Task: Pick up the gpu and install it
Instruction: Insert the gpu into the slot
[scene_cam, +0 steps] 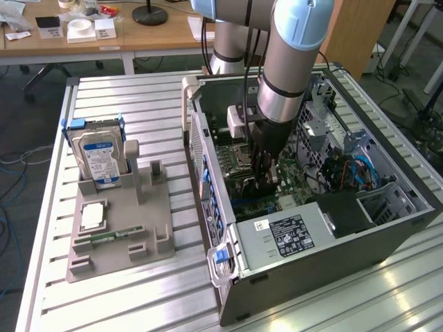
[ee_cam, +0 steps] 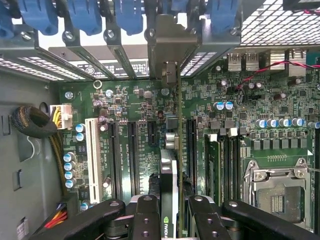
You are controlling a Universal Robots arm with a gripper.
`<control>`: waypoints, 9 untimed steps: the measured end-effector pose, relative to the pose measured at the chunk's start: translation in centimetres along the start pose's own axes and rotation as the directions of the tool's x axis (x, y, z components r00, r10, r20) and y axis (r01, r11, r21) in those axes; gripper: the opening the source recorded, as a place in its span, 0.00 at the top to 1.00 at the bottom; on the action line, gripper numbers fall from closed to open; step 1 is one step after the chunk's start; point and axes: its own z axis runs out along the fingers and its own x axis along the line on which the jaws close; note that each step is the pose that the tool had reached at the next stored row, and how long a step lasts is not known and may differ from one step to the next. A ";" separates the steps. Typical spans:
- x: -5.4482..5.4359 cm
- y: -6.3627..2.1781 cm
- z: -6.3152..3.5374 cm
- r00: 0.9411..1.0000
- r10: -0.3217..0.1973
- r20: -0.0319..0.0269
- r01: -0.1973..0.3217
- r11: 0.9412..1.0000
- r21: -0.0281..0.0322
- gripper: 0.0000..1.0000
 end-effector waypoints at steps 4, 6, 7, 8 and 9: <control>0.0 0.00 0.01 1.000 0.000 0.000 0.000 1.000 0.000 0.73; 0.0 0.00 0.01 1.000 0.000 0.000 0.000 1.000 0.000 0.73; 0.0 0.00 0.03 1.000 0.000 0.000 0.000 1.000 0.000 0.73; 0.0 0.00 0.07 1.000 0.000 0.000 0.000 1.000 0.000 0.73; 0.0 -0.01 0.13 1.000 0.000 0.001 0.000 1.000 0.000 0.73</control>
